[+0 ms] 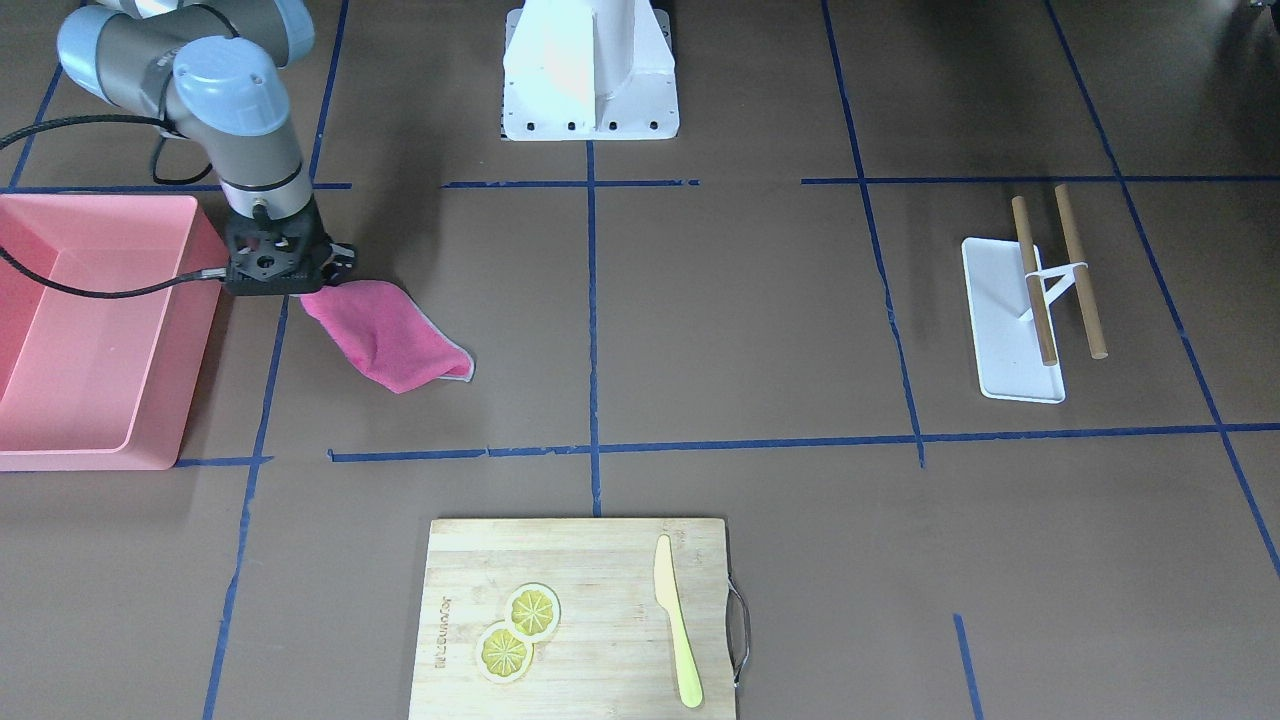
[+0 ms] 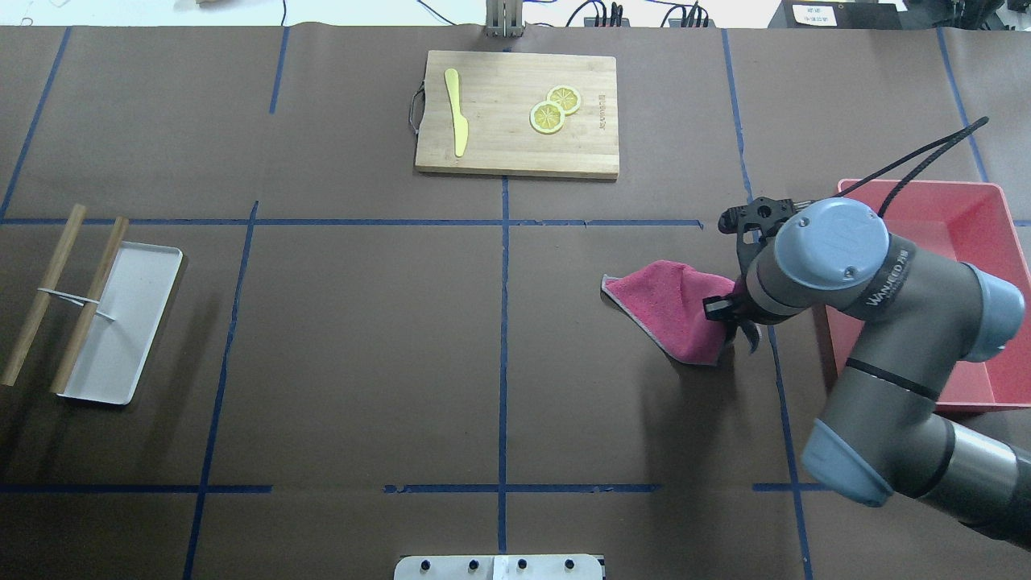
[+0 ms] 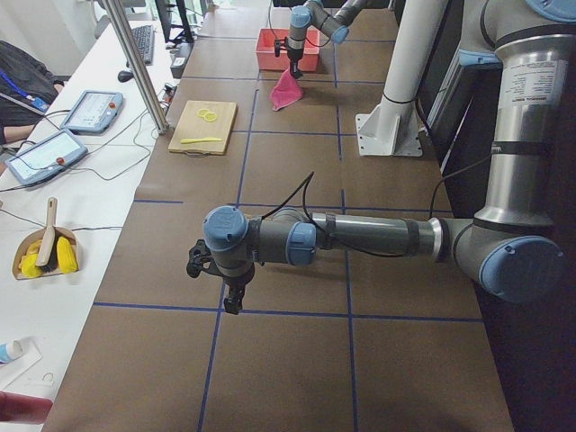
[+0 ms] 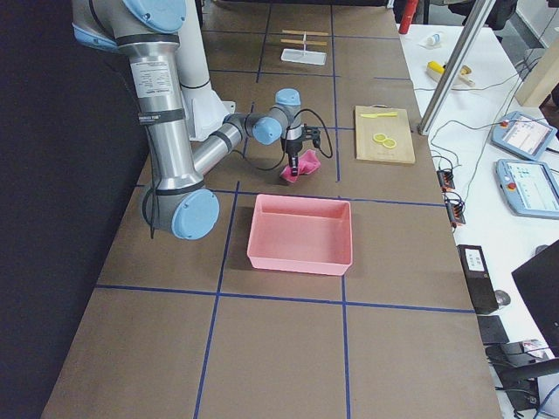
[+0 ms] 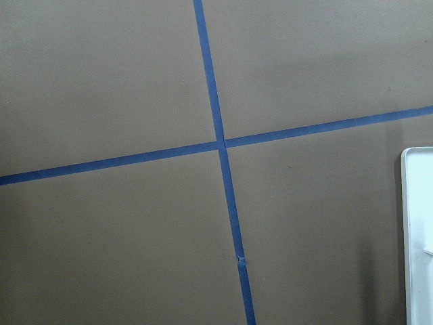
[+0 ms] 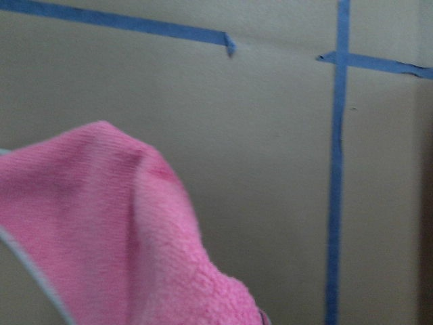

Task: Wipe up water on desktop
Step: 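Wipe the towel across the table with the right gripper, back and forth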

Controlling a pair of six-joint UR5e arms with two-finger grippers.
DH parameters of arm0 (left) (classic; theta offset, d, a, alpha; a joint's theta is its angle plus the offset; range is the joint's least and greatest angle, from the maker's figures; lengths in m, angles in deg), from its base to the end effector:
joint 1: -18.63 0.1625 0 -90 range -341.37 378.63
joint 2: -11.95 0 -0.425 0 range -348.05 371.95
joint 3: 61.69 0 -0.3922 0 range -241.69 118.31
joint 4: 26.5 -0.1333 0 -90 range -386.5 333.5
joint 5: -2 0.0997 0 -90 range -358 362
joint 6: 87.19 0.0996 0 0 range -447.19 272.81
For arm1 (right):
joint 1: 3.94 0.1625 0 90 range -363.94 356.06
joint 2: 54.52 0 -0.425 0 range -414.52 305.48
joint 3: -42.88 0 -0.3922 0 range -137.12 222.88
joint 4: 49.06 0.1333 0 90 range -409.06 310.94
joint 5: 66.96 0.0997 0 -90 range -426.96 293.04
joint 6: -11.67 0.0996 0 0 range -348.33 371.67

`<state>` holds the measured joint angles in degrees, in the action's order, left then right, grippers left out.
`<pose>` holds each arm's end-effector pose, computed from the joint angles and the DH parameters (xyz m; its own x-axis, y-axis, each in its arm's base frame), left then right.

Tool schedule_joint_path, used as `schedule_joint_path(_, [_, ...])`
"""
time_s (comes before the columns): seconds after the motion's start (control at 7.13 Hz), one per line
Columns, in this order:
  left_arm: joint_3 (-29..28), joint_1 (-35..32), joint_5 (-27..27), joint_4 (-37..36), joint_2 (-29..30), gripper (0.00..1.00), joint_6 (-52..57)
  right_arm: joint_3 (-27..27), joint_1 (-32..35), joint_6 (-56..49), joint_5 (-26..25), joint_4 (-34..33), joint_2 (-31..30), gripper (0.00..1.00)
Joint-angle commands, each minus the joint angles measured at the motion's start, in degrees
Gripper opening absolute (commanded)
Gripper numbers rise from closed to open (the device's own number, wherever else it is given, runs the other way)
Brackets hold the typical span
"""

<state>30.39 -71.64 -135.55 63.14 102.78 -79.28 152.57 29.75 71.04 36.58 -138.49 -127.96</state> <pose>-0.0622 -0.5002 0.6303 0.6693 0.1668 -0.7240 -0.0882 0.9854 0.1455 -0.4176 -0.4106 0.3557 0.7884 -0.0697 0.6112 -0.0242 0.9893 0.1441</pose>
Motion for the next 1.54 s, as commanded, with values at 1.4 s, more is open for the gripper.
schedule_joint_path(1.4, [0.6,0.2,2.4,0.3,-4.4,1.00,5.5,10.5,15.8,-10.2,11.9,-31.0,15.9,0.00])
